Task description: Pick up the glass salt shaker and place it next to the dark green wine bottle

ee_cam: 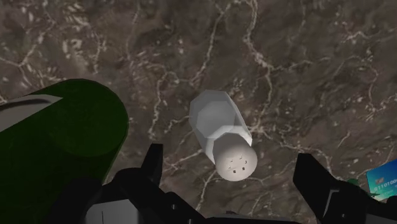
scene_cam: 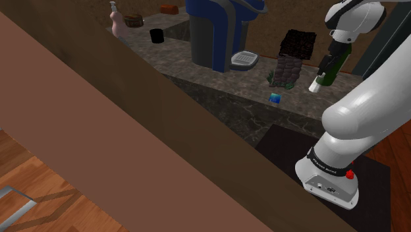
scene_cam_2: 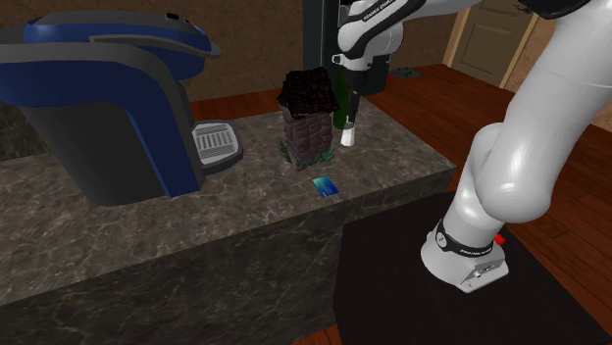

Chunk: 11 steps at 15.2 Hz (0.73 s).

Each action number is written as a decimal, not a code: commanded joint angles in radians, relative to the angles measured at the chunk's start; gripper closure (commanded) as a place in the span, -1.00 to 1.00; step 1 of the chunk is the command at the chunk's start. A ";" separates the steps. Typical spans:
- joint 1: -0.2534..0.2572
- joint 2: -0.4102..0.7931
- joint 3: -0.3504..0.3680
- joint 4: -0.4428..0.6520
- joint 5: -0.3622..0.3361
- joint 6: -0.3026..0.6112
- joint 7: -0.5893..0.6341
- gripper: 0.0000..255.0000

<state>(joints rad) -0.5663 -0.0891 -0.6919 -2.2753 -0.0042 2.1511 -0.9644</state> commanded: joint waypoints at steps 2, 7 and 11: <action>-0.003 -0.041 0.007 0.056 -0.028 -0.088 0.020 -1.00; -0.004 -0.051 0.010 0.074 -0.035 -0.115 0.026 -1.00; -0.004 -0.051 0.010 0.074 -0.035 -0.115 0.026 -1.00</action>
